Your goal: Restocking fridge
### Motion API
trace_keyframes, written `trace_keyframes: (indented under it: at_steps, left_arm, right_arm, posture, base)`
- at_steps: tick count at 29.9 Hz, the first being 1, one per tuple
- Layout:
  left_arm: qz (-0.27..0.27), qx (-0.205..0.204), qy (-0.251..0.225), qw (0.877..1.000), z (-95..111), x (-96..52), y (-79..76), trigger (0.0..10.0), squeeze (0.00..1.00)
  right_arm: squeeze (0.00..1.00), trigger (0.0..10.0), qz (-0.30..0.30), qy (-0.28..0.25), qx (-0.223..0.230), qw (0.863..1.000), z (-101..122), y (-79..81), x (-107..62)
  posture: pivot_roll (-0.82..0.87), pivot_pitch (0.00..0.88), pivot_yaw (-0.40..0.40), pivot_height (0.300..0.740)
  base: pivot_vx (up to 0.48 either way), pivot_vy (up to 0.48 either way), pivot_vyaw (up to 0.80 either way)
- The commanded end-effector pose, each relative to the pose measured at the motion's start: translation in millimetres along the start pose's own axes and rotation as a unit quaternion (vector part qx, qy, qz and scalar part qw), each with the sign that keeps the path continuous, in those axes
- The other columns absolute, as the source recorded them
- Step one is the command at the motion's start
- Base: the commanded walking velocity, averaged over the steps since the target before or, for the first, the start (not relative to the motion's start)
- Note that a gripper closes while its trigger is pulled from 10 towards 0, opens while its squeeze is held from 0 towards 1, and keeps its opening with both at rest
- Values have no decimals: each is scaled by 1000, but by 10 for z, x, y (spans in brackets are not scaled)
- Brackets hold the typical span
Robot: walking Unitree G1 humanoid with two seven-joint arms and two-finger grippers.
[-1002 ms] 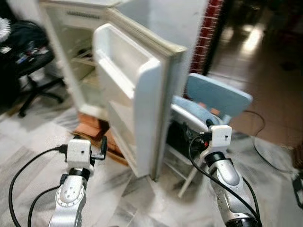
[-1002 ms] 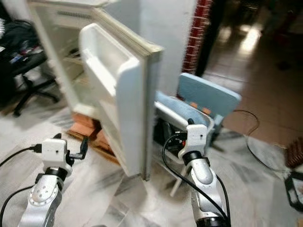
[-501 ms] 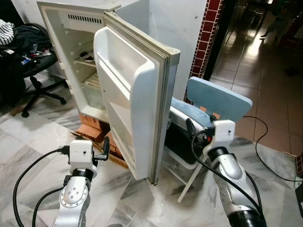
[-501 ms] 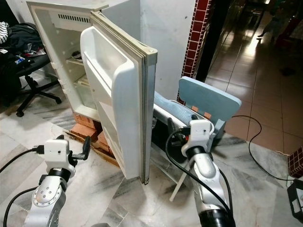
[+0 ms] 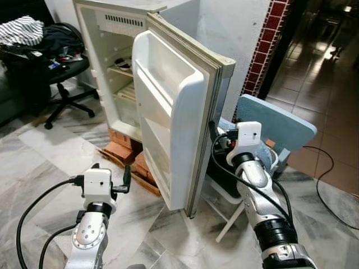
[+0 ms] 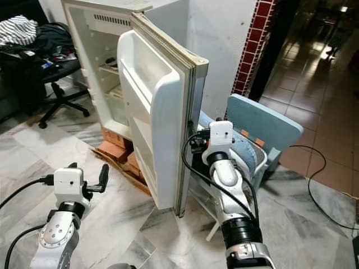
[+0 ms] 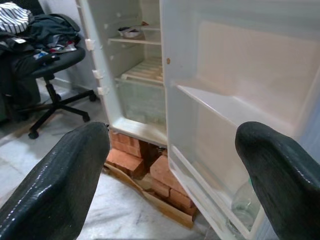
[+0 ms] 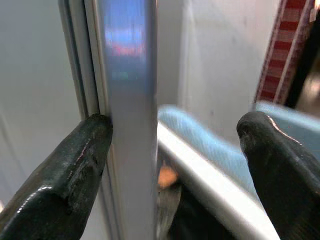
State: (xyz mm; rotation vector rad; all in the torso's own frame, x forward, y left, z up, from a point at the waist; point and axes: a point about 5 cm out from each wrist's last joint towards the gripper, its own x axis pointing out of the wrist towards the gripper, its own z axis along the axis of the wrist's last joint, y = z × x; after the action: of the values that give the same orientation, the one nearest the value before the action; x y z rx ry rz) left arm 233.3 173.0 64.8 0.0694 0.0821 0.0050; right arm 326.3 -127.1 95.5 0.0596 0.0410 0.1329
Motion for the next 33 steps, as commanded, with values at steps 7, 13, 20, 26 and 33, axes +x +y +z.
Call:
trace_keyframes:
  at_steps: [7,13,20,26,33]
  left_arm:
    - [-8,3,-4,1000,38,44,-22,10000,0]
    - [-9,3,-4,1000,38,47,-32,10000,0]
    - [-11,0,-2,1000,24,30,-52,10000,0]
    - [-14,-1,0,1000,10,39,-60,10000,0]
    - [-43,1,14,999,-34,90,-137,10000,0]
  right_arm:
    - [0,10000,242,-81,235,938,492,656,-71]
    - [0,10000,420,-101,294,853,844,922,-352]
    - [0,10000,422,-39,231,876,578,781,-433]
    - [0,10000,341,27,164,925,225,555,-445]
    - [0,10000,264,45,83,960,0,334,-461]
  posture:
    - [74,0,-12,740]
    - [80,0,-18,740]
    - [76,0,-20,740]
    - [72,0,-21,740]
    - [61,0,-17,740]
  base:
    - [0,0,0]
    - [0,0,0]
    - [0,0,0]
    - [0,0,0]
    - [0,0,0]
